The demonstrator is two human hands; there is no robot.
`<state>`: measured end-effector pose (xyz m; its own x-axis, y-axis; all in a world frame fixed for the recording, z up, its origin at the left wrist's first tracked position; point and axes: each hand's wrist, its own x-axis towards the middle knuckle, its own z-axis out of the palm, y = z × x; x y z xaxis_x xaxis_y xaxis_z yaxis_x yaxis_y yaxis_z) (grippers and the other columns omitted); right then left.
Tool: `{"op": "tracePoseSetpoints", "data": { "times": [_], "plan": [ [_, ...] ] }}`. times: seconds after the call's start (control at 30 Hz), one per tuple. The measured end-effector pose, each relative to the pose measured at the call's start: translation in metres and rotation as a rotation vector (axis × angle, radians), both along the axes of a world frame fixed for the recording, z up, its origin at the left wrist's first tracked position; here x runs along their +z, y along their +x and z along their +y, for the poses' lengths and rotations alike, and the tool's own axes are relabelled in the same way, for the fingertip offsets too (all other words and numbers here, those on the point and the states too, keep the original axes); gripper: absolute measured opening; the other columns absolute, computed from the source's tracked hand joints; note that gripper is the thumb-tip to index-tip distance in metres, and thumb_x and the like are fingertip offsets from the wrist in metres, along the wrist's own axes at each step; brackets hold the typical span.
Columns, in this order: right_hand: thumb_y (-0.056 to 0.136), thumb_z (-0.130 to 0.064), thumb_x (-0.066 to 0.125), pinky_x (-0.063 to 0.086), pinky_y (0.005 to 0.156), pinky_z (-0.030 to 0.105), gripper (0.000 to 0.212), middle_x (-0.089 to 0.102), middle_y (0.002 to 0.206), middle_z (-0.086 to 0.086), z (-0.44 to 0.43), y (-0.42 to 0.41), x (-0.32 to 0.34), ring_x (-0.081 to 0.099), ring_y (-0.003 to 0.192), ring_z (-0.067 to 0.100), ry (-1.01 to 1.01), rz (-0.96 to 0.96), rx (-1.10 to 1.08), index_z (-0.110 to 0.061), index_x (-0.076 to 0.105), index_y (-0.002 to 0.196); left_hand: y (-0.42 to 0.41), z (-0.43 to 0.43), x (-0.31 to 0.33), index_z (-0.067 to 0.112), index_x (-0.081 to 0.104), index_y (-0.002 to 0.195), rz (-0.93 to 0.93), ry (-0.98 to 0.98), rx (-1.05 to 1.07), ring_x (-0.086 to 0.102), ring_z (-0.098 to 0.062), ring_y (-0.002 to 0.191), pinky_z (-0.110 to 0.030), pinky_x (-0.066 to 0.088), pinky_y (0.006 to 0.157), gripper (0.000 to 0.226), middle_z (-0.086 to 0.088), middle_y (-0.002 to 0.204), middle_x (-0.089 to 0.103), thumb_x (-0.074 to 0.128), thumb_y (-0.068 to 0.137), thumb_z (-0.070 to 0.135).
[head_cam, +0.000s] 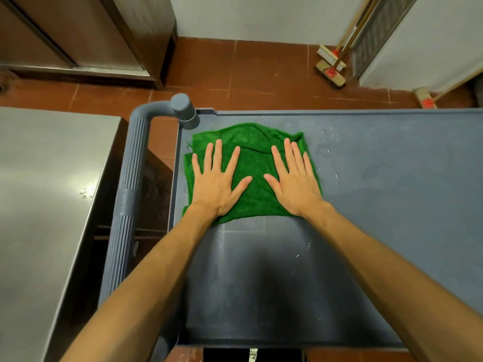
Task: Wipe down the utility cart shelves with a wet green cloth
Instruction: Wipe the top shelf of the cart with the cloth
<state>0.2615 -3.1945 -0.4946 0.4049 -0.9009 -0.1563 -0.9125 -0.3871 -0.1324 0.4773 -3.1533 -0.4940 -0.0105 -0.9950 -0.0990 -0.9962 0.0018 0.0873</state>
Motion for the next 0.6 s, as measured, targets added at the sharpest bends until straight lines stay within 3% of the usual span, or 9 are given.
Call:
{"op": "tracePoseSetpoints", "data": {
  "times": [0.37,0.6],
  "plan": [
    [0.101,-0.053,0.007,-0.006,0.122,0.047,0.068,-0.02,0.162,0.016,0.055,-0.006,0.003,-0.018,0.15,0.03,0.017,-0.001,0.049,-0.018,-0.008,0.157,-0.013,0.051,0.009,0.032,0.006,0.16,-0.021,0.048,0.014,0.0,-0.035,0.154,-0.062,0.005,0.121,0.083,-0.016,0.167,0.001,0.007,0.09,0.076],
    [0.104,-0.042,0.022,-0.004,0.123,0.049,0.066,-0.026,0.16,0.014,0.092,-0.012,0.007,-0.024,0.148,0.028,0.068,-0.019,0.072,-0.019,-0.01,0.157,-0.022,0.089,0.017,0.036,0.001,0.159,-0.019,0.135,0.026,-0.007,-0.032,0.154,-0.06,0.002,0.121,0.086,-0.015,0.167,-0.007,0.002,0.085,0.079]
  ]
}}
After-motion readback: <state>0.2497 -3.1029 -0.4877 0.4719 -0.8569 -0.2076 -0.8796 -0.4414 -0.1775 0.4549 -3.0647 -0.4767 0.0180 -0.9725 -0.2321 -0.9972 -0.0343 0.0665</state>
